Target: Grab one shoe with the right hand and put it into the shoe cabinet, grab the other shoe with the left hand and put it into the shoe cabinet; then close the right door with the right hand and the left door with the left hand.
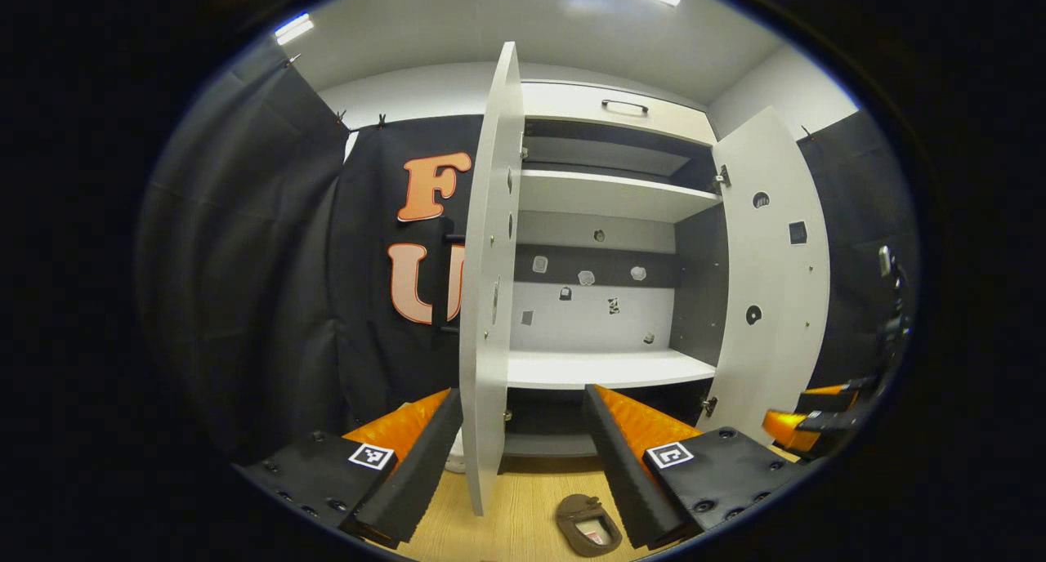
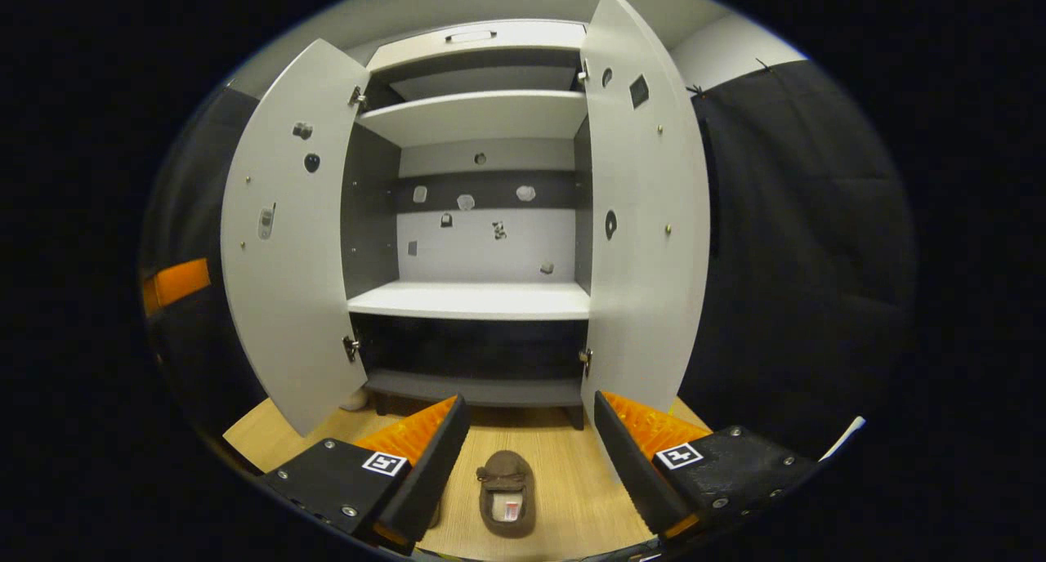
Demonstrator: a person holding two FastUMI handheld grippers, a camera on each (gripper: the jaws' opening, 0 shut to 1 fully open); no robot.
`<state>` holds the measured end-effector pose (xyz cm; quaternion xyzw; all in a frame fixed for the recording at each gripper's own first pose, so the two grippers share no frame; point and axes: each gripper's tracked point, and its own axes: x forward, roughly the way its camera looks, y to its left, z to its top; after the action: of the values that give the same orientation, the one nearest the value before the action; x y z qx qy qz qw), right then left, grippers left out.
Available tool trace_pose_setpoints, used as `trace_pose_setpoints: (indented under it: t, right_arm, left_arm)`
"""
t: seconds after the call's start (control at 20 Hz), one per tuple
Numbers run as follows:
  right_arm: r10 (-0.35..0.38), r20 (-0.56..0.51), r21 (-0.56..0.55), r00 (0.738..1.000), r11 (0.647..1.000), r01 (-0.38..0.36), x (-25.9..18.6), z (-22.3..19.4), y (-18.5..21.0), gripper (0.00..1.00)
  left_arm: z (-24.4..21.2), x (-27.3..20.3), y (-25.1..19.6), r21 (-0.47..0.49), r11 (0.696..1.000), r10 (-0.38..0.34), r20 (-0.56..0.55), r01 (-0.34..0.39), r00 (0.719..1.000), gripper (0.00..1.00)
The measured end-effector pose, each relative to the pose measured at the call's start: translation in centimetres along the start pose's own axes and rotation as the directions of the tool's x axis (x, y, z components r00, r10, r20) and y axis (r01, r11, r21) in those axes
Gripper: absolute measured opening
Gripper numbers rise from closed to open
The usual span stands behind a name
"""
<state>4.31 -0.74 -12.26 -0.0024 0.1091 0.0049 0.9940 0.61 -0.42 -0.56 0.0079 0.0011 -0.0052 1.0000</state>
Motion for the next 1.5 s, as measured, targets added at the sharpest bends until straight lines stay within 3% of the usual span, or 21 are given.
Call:
trace_pose_setpoints:
  t: [0.1, 0.15, 0.3, 0.6, 0.7, 0.85, 0.95, 1.1, 1.35, 1.45, 1.5]
  right_arm:
    - [0.001, -0.074, 0.005, 0.997, 1.000, -0.001, 2.0, -4.3, -0.2, 0.95]
    - [0.000, -0.105, -0.003, 0.994, 1.000, 0.000, 3.1, -6.2, -0.2, 0.95]
    - [0.007, -0.201, -0.025, 0.980, 1.000, -0.012, 5.7, -11.6, 0.1, 0.95]
    - [-0.017, -0.332, 0.029, 0.943, 0.999, 0.028, 9.4, -19.4, -1.1, 0.95]
    - [0.006, -0.375, 0.062, 0.927, 0.998, 0.019, 10.2, -21.5, -0.7, 0.95]
    - [-0.014, -0.417, 0.039, 0.909, 0.999, 0.033, 11.2, -23.8, -1.5, 0.93]
    - [-0.004, -0.454, 0.033, 0.891, 0.999, 0.021, 11.3, -25.3, -1.1, 0.87]
    - [0.002, -0.487, 0.042, 0.873, 0.999, 0.021, 11.6, -26.9, -0.6, 0.69]
    - [-0.006, -0.531, 0.045, 0.848, 0.998, 0.035, 10.9, -28.8, -0.8, 0.51]
    - [-0.016, -0.528, 0.045, 0.849, 0.998, 0.047, 11.1, -28.8, -1.0, 0.36]
    - [-0.029, -0.526, 0.047, 0.850, 0.997, 0.063, 11.3, -28.8, -1.3, 0.24]
  left_arm:
    - [-0.1, 0.1, 0.3, 0.002, 1.000, 0.007, -0.003, -0.007, 1.000, 0.99]
    - [-0.4, 0.0, 0.4, 0.002, 1.000, 0.011, -0.008, -0.011, 1.000, 0.94]
    - [-1.0, -0.2, 0.9, 0.009, 1.000, 0.021, -0.023, -0.021, 1.000, 0.94]
    - [-2.3, -0.7, 1.8, 0.014, 0.999, 0.044, -0.063, -0.043, 0.997, 0.96]
    - [-2.5, -0.9, 2.2, 0.019, 0.999, 0.050, -0.069, -0.049, 0.996, 0.94]
    - [-2.9, -1.2, 2.6, 0.036, 0.997, 0.064, -0.081, -0.061, 0.995, 0.96]
    - [-3.5, -1.4, 2.9, 0.043, 0.997, 0.067, -0.096, -0.063, 0.993, 0.96]
    - [-4.0, -1.7, 3.1, 0.053, 0.996, 0.072, -0.112, -0.066, 0.991, 0.96]
    - [-4.8, -2.1, 3.6, 0.058, 0.996, 0.081, -0.134, -0.074, 0.988, 0.96]
    - [-5.2, -2.1, 3.7, 0.058, 0.995, 0.084, -0.145, -0.076, 0.986, 0.96]
    - [-5.3, -2.2, 3.9, 0.062, 0.995, 0.087, -0.150, -0.079, 0.985, 0.96]
